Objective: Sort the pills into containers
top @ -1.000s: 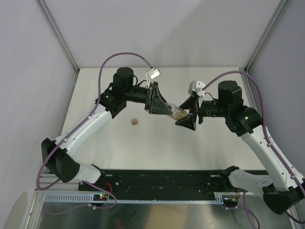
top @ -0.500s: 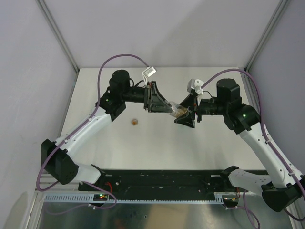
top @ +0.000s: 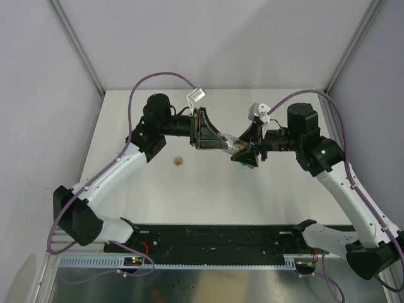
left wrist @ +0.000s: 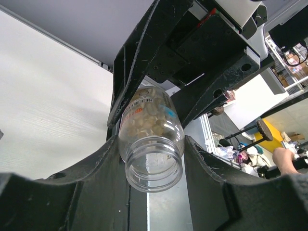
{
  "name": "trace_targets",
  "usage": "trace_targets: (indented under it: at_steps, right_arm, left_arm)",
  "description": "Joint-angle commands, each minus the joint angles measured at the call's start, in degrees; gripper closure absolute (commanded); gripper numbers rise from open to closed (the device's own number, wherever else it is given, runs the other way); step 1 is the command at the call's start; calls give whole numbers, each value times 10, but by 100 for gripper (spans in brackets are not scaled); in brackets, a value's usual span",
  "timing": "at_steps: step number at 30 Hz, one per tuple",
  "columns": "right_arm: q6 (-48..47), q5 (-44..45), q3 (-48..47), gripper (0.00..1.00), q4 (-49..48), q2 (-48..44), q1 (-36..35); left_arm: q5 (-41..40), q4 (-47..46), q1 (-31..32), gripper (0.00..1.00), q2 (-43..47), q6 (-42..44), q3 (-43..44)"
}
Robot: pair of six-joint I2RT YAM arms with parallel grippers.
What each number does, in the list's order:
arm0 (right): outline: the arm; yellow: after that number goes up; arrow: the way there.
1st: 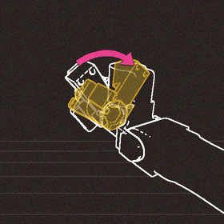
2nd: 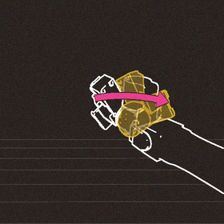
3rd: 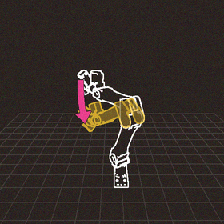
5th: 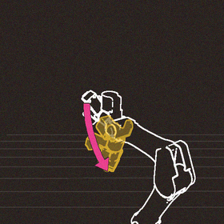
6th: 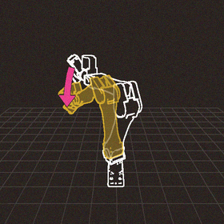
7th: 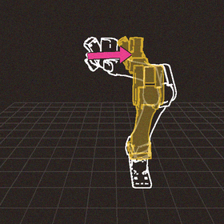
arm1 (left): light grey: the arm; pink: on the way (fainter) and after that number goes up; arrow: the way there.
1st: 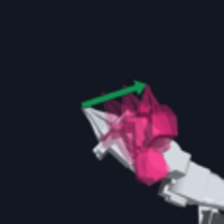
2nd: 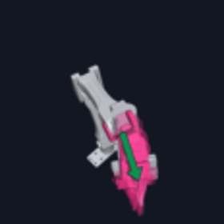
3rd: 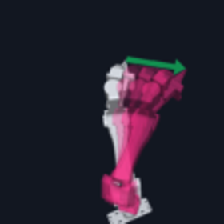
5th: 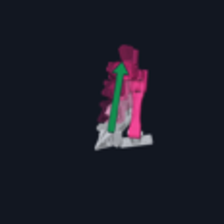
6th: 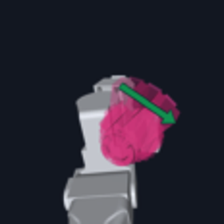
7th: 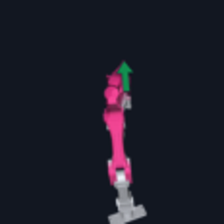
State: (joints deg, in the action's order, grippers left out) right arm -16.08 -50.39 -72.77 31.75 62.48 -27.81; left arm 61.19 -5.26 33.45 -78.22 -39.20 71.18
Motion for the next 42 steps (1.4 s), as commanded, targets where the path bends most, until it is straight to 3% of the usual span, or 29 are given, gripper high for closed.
trace_targets:
  at_steps: [1,8,11,17,24,27,31,37,42]
  right_arm:
    - [10,-17,-25,53,-26,3,3]
    - [10,-12,-25,86,-28,6,4]
    - [7,-2,-25,98,-22,2,7]
    - [5,-2,-19,100,-17,-11,20]
    - [7,-7,3,100,-18,-34,44]
    - [11,-8,16,100,-21,-48,61]
    - [18,-6,37,100,-28,-72,93]
    - [30,7,49,100,-36,-100,124]
    - [48,23,58,100,-52,-111,150]
  left_arm:
    - [-4,-28,-2,100,21,-14,-3]
    - [-10,-32,-1,99,19,-15,-6]
    - [-14,-32,-1,81,18,-13,-7]
    - [-16,-31,-3,34,12,-9,0]
    - [-15,-11,-9,8,4,7,16]
    - [-16,10,-21,3,7,30,21]
    - [-46,95,-42,1,14,123,31]
    - [-151,163,-51,0,-4,248,17]
    - [-256,178,-44,0,-70,278,17]
